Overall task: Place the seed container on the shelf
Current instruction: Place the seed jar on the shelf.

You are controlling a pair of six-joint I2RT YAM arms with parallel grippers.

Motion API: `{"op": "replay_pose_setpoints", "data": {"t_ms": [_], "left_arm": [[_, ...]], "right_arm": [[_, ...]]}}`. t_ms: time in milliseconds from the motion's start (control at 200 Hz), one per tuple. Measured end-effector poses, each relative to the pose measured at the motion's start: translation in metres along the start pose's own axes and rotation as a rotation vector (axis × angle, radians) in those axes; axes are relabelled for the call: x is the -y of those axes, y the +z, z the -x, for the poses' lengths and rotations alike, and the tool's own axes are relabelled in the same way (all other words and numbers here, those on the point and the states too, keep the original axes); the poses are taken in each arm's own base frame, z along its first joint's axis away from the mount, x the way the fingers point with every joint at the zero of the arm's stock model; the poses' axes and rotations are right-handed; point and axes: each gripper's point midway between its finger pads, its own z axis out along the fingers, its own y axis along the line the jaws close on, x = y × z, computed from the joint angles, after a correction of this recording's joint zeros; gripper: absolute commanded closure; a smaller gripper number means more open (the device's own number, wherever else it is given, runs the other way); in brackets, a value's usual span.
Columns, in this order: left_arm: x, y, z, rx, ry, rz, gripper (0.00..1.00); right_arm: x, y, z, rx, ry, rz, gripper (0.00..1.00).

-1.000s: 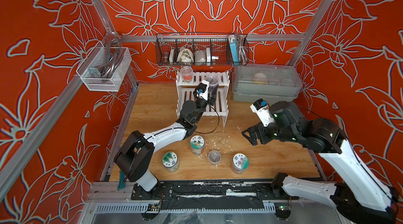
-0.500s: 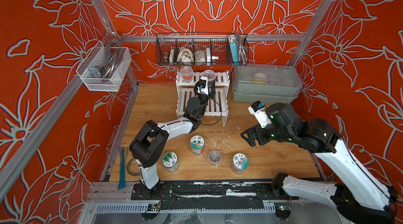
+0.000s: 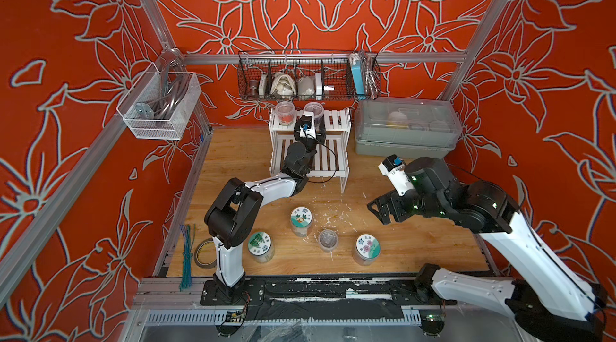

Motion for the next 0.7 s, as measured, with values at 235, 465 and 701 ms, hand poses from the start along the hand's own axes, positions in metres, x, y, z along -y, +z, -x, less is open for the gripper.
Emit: {"op": "replay_pose_setpoints", "data": {"t_ms": [235,465,701], "left_arm": [[-0.009,0.007,-0.007,-0.028,0.003,0.022,0.37],[-0.010,0.009,-0.017,-0.054,-0.004,0.027,0.37],[-0.011,0.012,-0.017,-0.055,-0.018,0.033,0.35]], "right_arm": [[0.000,0.002,0.000,0.000,0.000,0.001,0.00],[-0.001,0.002,0.001,0.004,0.001,0.006,0.00],[-0.004,0.003,-0.001,-0.004,0.001,0.020,0.00]]}}
